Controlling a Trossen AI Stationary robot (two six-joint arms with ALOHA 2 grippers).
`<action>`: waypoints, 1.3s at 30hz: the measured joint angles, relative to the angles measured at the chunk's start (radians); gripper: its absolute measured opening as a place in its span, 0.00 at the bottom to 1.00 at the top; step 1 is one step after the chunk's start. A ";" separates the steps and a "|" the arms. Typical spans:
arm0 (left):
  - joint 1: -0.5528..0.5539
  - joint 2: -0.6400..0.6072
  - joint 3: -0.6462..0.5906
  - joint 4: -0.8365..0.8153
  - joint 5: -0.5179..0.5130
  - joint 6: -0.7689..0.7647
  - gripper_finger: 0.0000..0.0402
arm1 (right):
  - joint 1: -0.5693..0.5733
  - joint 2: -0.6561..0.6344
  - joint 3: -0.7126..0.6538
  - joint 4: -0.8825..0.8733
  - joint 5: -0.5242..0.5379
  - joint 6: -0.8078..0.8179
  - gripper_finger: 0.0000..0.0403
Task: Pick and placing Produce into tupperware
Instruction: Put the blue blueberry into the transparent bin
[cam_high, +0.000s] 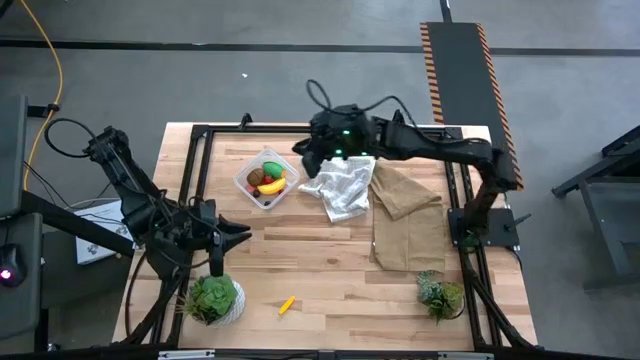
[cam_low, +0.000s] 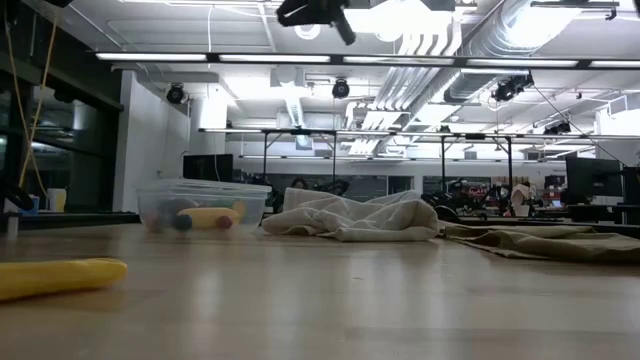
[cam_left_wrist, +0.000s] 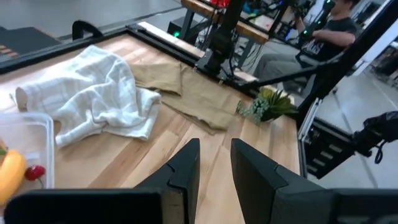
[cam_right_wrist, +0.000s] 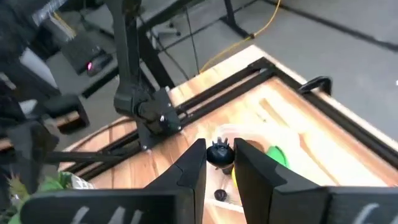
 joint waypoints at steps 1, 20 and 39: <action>0.000 -0.008 0.000 0.001 -0.001 0.011 0.20 | 0.000 0.028 0.030 -0.015 -0.008 -0.003 0.15; 0.000 -0.105 0.001 -0.022 -0.036 -0.013 0.20 | -0.033 0.334 0.177 -0.135 -0.156 -0.090 0.15; 0.000 -0.106 0.001 -0.028 -0.034 -0.017 0.20 | -0.039 0.446 0.177 -0.103 -0.093 -0.143 0.15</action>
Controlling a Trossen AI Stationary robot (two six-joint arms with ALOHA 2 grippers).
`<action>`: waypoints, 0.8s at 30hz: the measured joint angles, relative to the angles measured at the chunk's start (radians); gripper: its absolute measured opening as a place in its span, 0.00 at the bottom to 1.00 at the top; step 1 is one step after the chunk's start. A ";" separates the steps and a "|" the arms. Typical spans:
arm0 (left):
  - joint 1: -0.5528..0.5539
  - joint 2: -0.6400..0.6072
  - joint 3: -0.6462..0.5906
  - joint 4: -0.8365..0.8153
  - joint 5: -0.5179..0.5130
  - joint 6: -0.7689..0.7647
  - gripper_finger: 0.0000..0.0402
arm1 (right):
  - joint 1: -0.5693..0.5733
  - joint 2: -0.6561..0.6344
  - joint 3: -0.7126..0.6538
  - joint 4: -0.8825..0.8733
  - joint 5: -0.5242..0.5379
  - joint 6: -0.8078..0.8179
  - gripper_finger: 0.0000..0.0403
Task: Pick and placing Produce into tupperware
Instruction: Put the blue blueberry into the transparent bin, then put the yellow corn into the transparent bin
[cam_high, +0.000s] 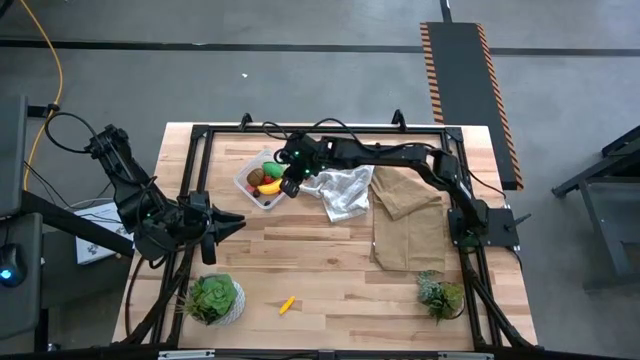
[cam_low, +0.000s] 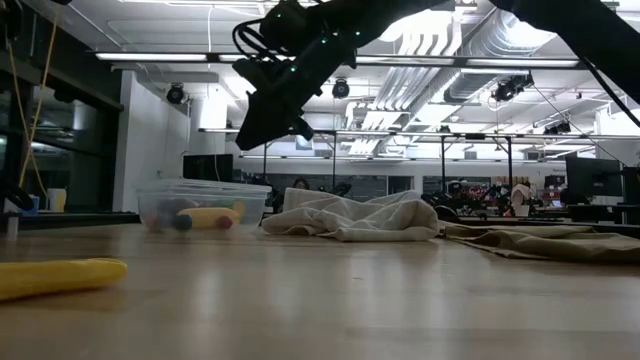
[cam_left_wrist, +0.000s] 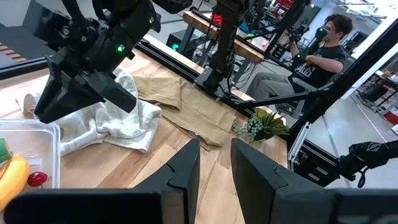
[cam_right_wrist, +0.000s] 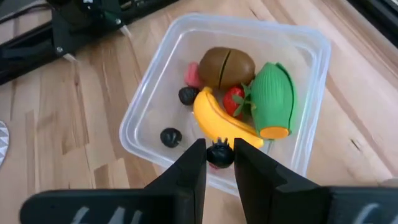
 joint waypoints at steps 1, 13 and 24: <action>0.000 0.000 0.000 0.000 0.000 0.000 0.20 | -0.003 0.000 0.000 0.000 -0.001 0.000 0.15; 0.000 0.000 0.000 0.000 0.000 0.000 0.20 | -0.011 0.000 0.000 -0.004 -0.003 -0.001 0.17; 0.000 0.000 0.000 0.000 0.000 -0.001 0.20 | -0.011 0.000 0.000 0.008 -0.004 0.007 0.26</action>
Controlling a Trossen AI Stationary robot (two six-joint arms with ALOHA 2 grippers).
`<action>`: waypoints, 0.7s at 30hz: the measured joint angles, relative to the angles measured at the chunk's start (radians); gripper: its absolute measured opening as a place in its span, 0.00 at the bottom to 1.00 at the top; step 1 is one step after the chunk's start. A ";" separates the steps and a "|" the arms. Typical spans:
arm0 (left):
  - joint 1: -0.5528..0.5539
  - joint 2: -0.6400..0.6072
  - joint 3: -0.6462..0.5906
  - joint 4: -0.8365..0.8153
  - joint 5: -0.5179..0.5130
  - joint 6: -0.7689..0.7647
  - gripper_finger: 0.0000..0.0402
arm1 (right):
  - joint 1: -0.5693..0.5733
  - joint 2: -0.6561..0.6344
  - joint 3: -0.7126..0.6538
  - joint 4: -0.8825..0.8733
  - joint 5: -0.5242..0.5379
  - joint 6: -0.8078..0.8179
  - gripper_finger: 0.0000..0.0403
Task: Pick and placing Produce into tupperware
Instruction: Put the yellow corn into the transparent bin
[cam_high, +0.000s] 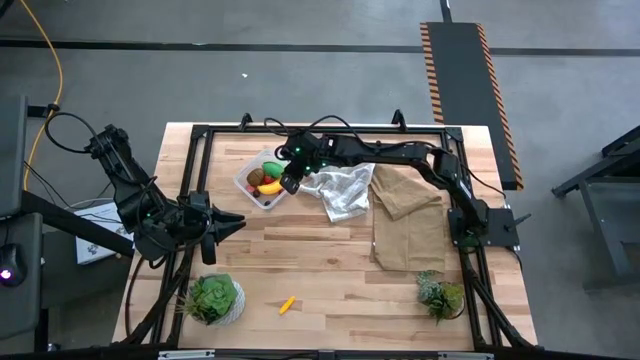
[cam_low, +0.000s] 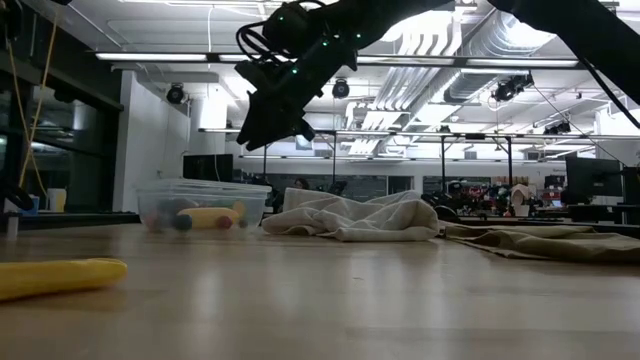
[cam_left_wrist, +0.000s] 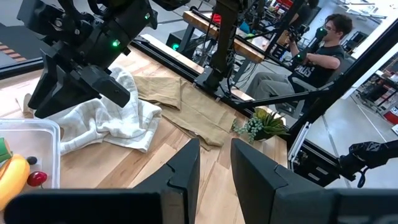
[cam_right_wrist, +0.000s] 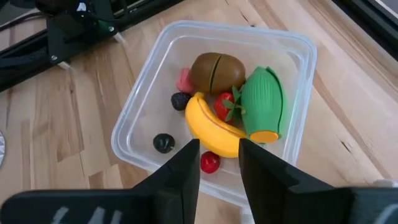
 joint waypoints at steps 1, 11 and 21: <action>0.000 0.000 0.000 0.000 0.000 0.000 0.20 | 0.000 0.000 0.000 0.000 0.000 0.002 0.26; 0.000 0.000 0.000 -0.005 0.031 0.001 0.20 | 0.000 -0.012 0.013 0.253 -0.438 0.071 0.26; 0.000 0.000 0.000 -0.029 0.223 0.004 0.20 | -0.008 -0.016 0.264 -0.415 -0.634 -0.190 0.26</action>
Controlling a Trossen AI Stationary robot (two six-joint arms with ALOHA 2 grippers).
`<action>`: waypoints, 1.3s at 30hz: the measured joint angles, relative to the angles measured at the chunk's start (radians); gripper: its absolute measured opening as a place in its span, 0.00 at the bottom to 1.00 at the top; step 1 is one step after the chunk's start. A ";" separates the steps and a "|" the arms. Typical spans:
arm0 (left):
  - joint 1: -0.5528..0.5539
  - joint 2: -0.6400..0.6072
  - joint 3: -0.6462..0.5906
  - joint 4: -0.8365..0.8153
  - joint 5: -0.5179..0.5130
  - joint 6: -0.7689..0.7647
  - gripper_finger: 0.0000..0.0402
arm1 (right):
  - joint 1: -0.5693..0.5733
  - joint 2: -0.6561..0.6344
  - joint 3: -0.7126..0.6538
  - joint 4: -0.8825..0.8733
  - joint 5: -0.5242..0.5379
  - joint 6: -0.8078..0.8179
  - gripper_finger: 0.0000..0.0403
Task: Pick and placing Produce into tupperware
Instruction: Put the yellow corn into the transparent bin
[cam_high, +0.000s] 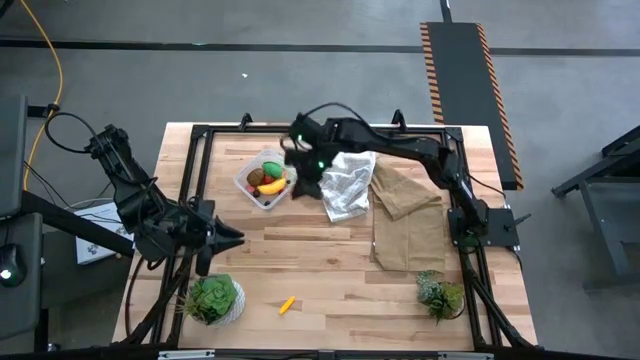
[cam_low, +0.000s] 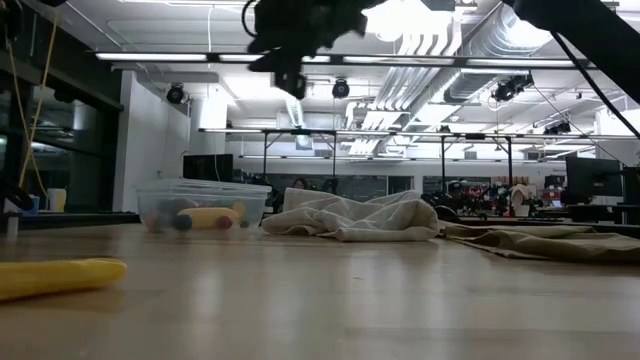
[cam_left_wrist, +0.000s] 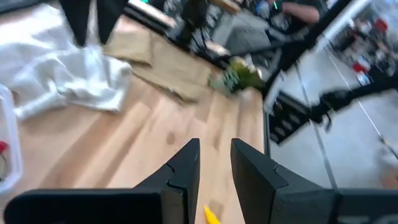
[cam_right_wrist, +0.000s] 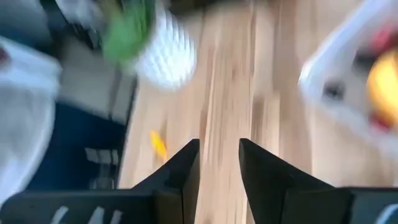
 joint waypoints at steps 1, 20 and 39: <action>0.000 0.000 0.000 -0.002 0.027 0.007 0.20 | 0.013 0.000 0.022 -0.088 0.032 -0.036 0.26; 0.387 0.279 0.501 -0.602 0.715 0.219 0.20 | 0.222 -0.344 -0.438 -0.380 0.420 -0.047 0.26; 0.485 0.716 0.603 -0.478 1.007 0.137 0.20 | 0.448 -0.783 -0.985 0.122 0.612 0.306 0.26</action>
